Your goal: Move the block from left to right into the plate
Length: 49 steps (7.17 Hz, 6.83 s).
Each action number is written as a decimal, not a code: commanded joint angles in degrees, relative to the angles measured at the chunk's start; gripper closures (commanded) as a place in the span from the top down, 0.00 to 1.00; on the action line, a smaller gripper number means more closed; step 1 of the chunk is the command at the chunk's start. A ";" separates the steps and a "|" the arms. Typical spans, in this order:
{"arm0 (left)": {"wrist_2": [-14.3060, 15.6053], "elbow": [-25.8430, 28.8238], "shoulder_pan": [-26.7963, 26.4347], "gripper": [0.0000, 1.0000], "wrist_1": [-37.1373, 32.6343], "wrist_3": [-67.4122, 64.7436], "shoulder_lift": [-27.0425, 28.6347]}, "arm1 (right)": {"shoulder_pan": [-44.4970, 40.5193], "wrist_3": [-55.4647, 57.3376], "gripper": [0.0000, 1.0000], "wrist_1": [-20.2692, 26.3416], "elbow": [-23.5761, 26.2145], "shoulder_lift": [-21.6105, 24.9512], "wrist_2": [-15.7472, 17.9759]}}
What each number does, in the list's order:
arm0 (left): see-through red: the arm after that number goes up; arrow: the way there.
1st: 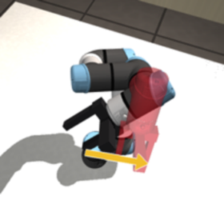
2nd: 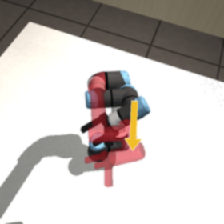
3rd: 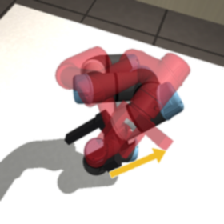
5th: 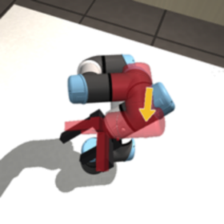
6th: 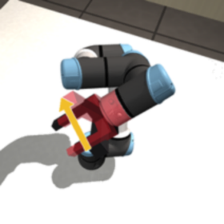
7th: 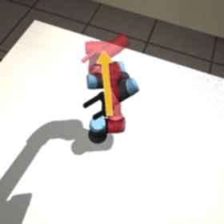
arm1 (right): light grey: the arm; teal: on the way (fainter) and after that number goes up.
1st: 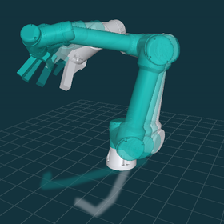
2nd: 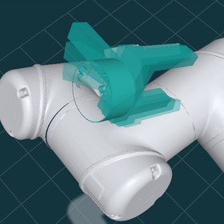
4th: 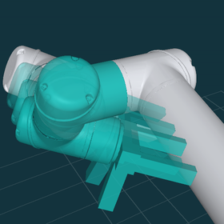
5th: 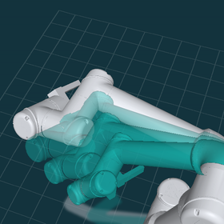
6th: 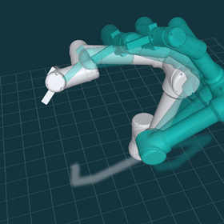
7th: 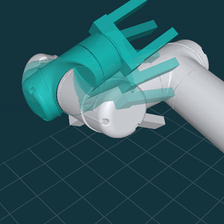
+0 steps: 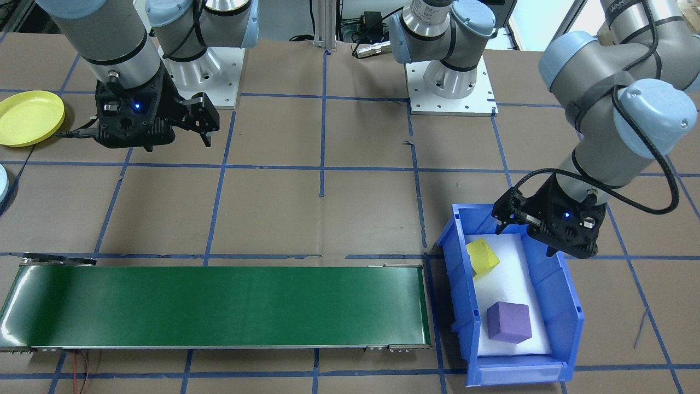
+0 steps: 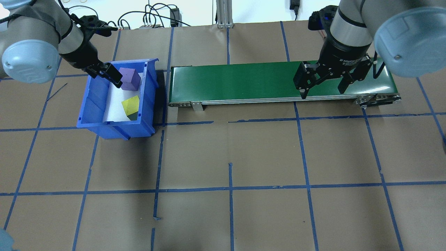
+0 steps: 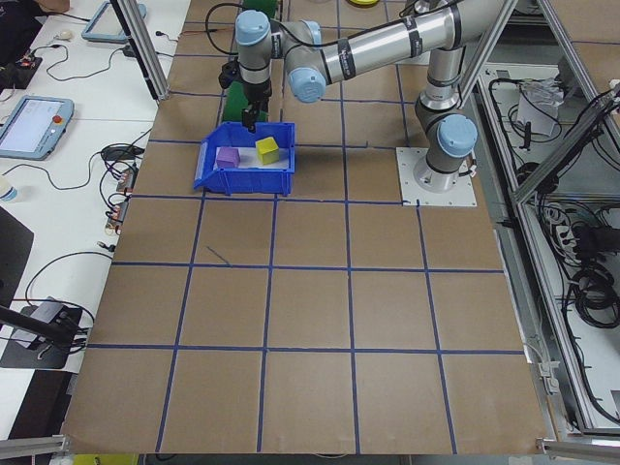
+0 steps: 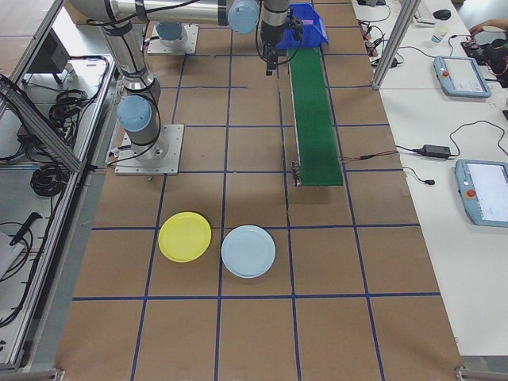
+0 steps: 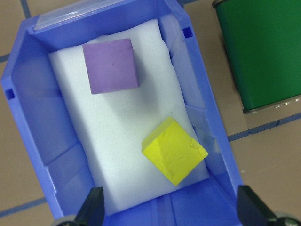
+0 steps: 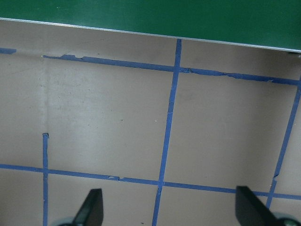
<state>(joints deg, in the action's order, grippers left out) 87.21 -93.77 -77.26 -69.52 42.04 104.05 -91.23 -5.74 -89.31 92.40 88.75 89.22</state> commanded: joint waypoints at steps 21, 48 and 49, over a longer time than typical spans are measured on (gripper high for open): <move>-7.32 -8.63 1.93 0.93 6.76 11.14 6.78 | 1.05 -0.14 1.00 -3.41 0.68 0.55 2.71; -8.38 2.62 -13.18 1.00 14.23 -9.26 7.04 | 1.58 -2.25 0.96 -4.82 2.35 0.46 0.07; -7.85 3.41 -13.18 1.00 14.15 -9.26 6.69 | 1.67 -2.34 0.96 -4.82 2.35 0.38 -0.36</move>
<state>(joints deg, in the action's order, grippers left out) 78.91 -91.03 -90.44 -55.33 32.89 111.01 -89.62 -8.01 -94.10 94.74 89.20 89.20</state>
